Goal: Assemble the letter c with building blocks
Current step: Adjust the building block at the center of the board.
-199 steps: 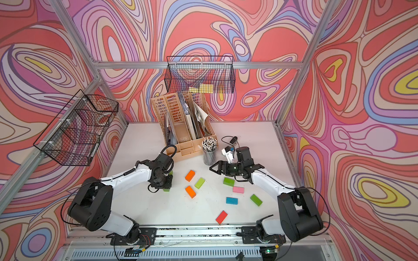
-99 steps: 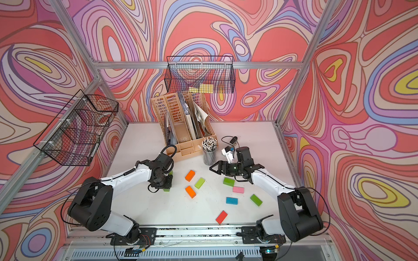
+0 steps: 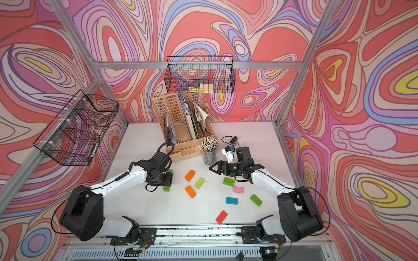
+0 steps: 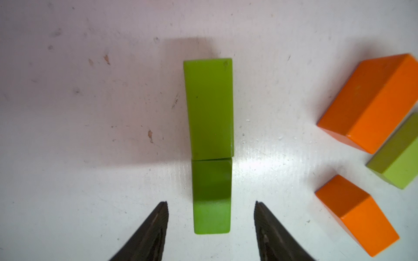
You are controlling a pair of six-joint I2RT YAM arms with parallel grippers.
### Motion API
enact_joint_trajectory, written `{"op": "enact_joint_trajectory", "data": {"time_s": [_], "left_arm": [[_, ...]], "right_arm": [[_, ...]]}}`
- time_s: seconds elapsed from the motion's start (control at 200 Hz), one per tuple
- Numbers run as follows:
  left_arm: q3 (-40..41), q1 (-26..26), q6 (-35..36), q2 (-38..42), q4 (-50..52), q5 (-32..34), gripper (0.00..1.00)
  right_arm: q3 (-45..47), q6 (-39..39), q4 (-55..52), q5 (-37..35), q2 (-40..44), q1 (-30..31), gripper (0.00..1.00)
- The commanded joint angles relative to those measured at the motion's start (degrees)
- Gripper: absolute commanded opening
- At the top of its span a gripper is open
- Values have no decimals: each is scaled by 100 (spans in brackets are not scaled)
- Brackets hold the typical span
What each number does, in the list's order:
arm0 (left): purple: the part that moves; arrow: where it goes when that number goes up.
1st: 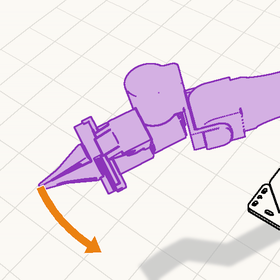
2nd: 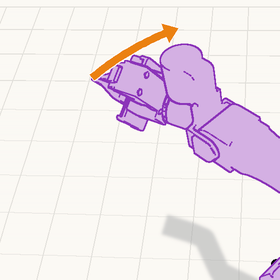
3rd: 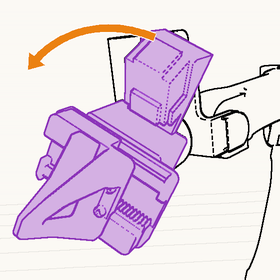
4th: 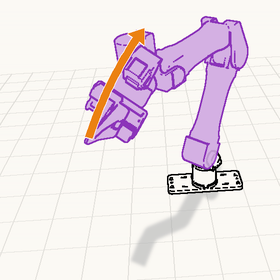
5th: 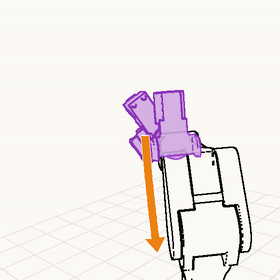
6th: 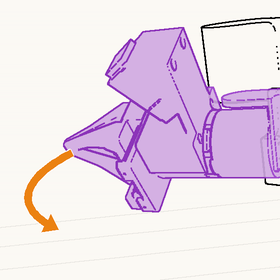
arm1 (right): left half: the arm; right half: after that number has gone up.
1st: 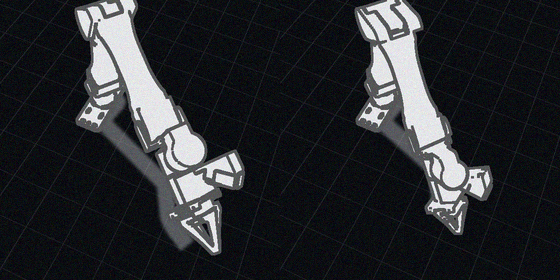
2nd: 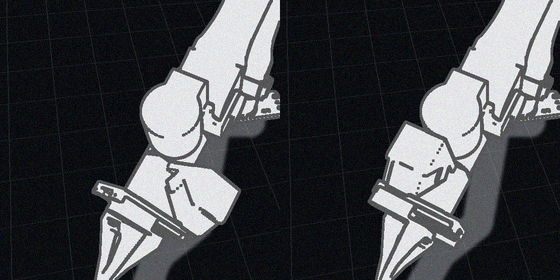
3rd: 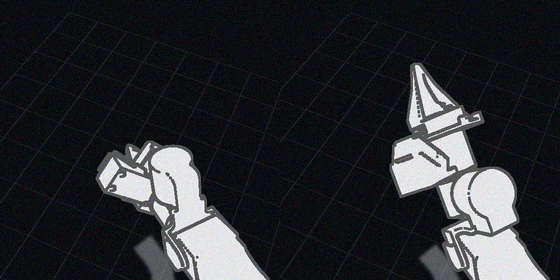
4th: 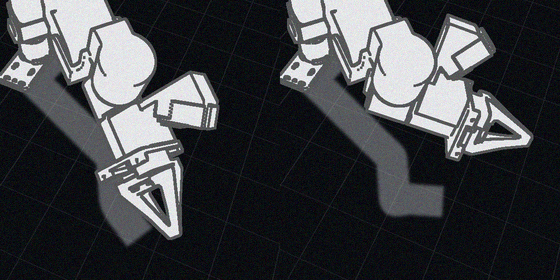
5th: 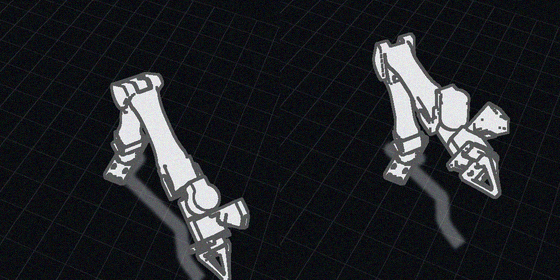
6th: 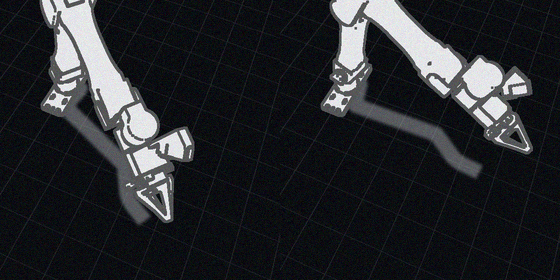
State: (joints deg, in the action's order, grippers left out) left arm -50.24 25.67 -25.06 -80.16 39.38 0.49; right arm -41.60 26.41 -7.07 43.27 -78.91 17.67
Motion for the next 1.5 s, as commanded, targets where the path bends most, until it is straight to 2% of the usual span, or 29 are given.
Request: {"op": "enact_joint_trajectory", "data": {"time_s": [0.0,0.11,0.33,0.581,0.781,1.252,1.497], "left_arm": [[-251,-285,143,244,168,191,65],[-340,-634,89,256,45,193,66],[-279,-999,-254,-1,-740,243,65],[-324,-1362,-496,-615,-1582,-199,64],[-501,-1506,-773,-1009,-1849,-160,64],[-578,-1800,-1122,-1595,-2601,-837,64],[-636,-1934,-1107,-1718,-2679,-762,63]], "right_arm": [[38,-93,17,-47,72,21,87],[45,-85,5,-54,79,22,87],[39,-67,13,-73,84,25,87],[54,-73,15,-73,118,20,87],[45,-69,15,-68,164,22,87],[25,-84,-5,-58,192,20,87],[-6,-101,-26,-77,117,13,87]]}}
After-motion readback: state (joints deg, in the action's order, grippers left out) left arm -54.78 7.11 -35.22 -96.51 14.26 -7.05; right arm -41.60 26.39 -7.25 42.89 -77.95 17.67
